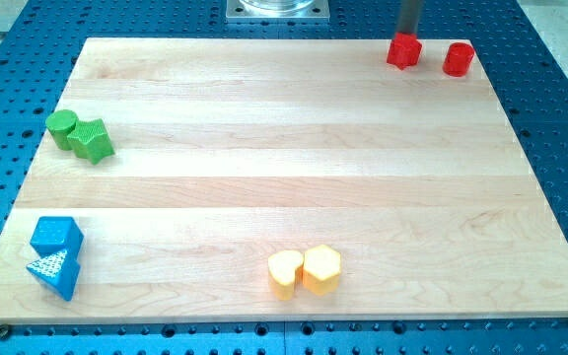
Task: Slide the red star diagonal to the red star
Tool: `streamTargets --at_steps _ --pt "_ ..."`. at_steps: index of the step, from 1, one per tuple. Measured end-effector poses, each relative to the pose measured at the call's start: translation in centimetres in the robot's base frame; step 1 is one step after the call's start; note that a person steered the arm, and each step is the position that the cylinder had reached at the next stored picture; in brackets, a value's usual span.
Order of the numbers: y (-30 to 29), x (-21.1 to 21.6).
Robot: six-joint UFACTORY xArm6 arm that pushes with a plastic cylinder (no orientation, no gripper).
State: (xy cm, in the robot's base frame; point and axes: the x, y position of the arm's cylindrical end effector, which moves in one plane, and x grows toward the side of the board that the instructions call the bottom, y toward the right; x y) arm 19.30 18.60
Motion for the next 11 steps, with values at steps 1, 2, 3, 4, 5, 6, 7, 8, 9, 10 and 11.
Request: streamTargets --at_steps 1,2,3,4,5,6,7,8,9,10,11 --pt "-1.4 0.8" --pt "-2.9 6.9" --pt "-3.5 9.8" --pt "-4.9 12.4" --pt "-4.6 19.5" --pt "-1.6 26.8" --pt "6.9 26.9" --pt "13.9 20.0" --pt "14.4 10.4" --pt "12.7 1.8" --pt "12.1 -0.2"
